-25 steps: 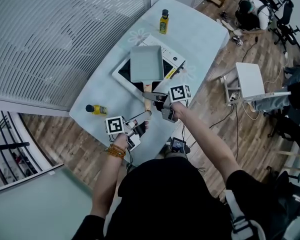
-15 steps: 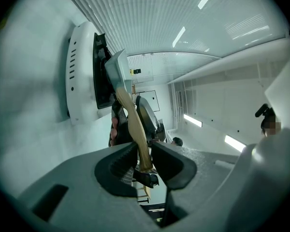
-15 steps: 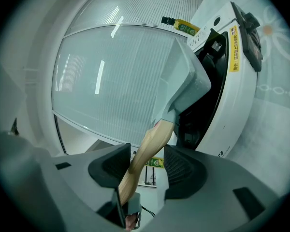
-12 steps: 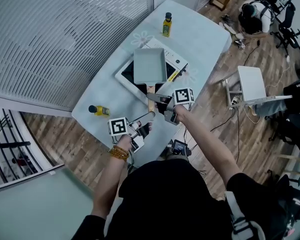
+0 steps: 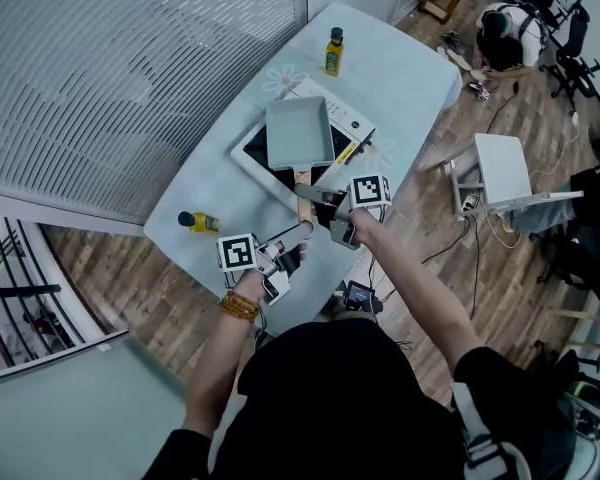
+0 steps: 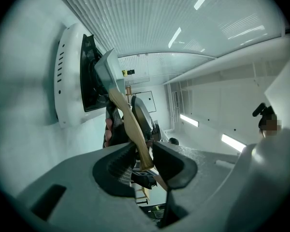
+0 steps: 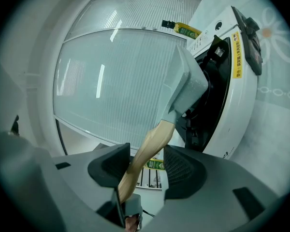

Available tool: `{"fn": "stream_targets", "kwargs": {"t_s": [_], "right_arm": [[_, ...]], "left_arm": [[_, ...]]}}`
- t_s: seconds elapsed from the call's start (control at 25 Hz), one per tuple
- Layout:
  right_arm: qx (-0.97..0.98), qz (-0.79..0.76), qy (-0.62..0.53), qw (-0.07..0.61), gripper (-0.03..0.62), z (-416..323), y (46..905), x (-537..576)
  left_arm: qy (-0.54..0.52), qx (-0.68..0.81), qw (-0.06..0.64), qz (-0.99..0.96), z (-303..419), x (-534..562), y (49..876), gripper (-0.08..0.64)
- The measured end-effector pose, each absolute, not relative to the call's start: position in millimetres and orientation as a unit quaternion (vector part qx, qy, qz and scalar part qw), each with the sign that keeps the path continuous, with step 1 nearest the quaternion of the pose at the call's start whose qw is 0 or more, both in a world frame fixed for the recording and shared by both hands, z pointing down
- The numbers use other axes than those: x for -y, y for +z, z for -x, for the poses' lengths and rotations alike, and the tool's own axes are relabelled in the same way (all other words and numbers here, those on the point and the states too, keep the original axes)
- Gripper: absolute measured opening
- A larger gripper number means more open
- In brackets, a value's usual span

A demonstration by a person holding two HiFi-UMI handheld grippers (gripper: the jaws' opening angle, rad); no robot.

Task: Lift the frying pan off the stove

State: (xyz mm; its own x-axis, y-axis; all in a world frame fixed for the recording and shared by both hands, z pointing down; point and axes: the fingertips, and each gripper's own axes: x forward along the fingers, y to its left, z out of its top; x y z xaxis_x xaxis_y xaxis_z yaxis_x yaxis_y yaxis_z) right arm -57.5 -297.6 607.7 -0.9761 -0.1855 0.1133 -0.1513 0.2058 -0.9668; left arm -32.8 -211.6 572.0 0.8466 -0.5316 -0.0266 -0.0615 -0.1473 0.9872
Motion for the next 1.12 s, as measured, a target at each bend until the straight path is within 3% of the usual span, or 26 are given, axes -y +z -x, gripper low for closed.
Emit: {"fn": "stream_targets", "kwargs": {"t_s": [0.64, 1.12], "right_arm": [[-0.723, 0.087, -0.675, 0.114, 0.176, 53.8, 589.8, 302.0], [-0.710, 0.090, -0.687, 0.129, 0.169, 52.0, 579.8, 298.3]], "left_arm": [[-0.163, 0.238, 0.602, -0.744, 27.3, 217.0, 549.9, 0.124], [-0.171, 0.240, 0.596, -0.747, 31.6, 213.1, 536.7, 0.130]]}}
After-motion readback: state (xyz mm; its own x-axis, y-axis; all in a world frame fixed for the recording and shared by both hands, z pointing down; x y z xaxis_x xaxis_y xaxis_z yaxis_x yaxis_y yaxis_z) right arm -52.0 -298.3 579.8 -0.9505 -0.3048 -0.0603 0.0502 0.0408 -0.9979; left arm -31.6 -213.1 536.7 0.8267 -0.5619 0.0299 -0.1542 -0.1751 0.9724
